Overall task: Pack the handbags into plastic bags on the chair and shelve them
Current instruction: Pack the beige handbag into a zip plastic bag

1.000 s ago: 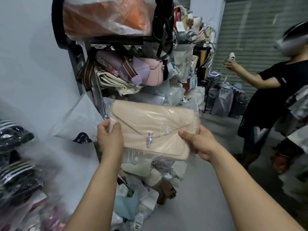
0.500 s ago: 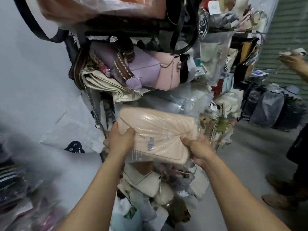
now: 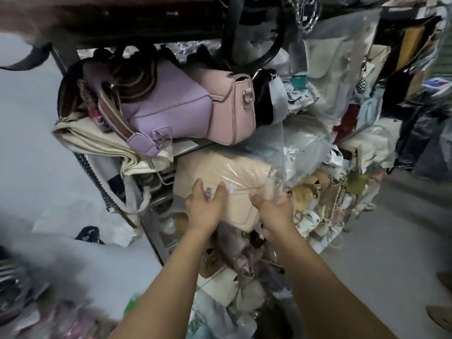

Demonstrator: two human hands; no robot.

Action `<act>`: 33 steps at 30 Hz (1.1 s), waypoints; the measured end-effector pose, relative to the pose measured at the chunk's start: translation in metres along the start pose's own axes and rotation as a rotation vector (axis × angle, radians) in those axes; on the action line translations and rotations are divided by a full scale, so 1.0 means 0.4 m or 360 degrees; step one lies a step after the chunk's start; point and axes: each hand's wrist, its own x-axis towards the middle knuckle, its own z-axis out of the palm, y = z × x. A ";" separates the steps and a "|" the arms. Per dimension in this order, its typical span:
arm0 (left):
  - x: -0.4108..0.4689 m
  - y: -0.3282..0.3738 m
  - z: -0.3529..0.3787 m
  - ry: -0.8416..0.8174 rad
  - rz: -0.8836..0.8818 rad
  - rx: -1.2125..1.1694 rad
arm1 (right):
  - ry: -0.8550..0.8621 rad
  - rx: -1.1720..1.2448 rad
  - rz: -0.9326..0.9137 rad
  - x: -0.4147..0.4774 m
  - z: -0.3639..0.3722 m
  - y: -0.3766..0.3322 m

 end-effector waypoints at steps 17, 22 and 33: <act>0.161 -0.035 -0.022 -0.0378 0.0070 -0.0121 | -0.0250 -0.0724 -0.0324 -0.005 0.093 0.034; 0.185 -0.074 -0.020 -0.0369 0.0038 -0.0011 | -0.0228 -0.0883 -0.0375 0.013 0.096 0.049; 0.097 -0.055 -0.055 -0.0181 0.0044 -0.0098 | -0.0375 -0.0728 -0.0357 -0.023 0.086 0.002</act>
